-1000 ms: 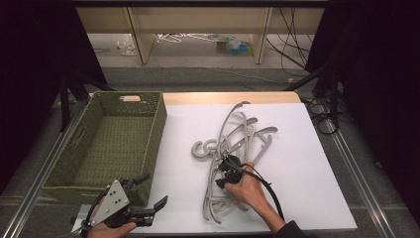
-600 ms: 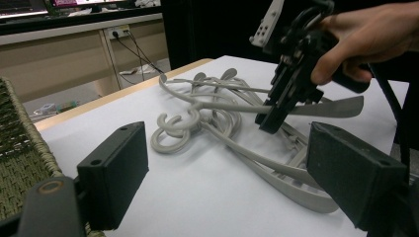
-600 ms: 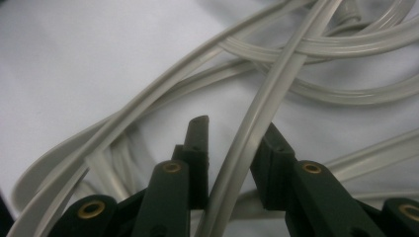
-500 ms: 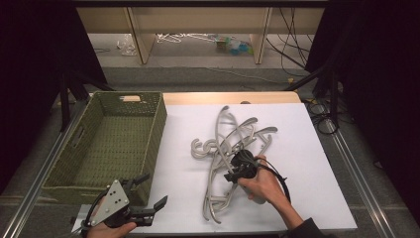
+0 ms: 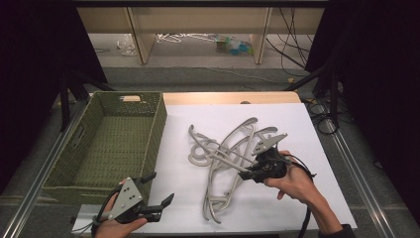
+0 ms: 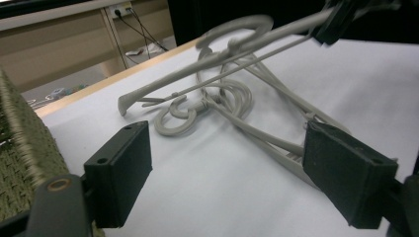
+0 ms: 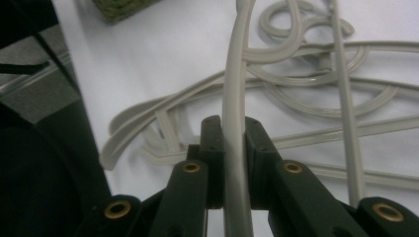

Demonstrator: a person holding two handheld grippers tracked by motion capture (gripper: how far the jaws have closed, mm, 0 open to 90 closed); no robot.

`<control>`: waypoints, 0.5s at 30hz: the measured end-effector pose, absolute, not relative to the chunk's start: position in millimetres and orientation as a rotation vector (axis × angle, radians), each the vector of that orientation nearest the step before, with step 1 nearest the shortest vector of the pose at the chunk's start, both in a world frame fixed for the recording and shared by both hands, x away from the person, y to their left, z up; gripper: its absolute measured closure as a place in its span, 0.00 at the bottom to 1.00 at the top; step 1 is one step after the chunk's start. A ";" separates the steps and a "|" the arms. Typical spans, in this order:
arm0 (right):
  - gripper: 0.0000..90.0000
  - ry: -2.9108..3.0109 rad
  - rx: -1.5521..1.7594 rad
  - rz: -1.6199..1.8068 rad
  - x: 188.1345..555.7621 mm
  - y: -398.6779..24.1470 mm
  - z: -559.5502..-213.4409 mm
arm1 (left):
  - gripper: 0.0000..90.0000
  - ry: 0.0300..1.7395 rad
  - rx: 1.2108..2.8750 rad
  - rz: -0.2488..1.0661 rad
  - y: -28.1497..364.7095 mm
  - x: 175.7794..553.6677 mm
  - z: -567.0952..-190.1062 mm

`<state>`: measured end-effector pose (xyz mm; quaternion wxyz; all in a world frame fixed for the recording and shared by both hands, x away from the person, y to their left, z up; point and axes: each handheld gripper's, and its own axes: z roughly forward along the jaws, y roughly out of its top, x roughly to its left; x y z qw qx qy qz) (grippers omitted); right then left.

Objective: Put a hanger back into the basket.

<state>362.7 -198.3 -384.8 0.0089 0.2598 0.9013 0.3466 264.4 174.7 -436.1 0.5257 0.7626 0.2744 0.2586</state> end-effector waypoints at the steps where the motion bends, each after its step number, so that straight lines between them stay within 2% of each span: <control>1: 0.91 2.822 0.793 1.108 361.4 -201.8 -383.0 | 0.22 0.647 1.829 0.633 170.2 267.2 -436.4; 6: 0.91 2.832 0.769 1.194 355.5 -217.4 -378.5 | 0.24 0.647 1.863 0.692 144.5 285.4 -431.9; 10: 0.91 2.833 0.767 1.240 353.1 -226.5 -376.4 | 0.26 0.577 1.928 0.762 119.9 307.6 -428.6; 15: 0.91 2.836 0.736 1.286 349.5 -232.4 -371.8 | 0.31 0.517 1.970 0.787 96.4 333.3 -431.1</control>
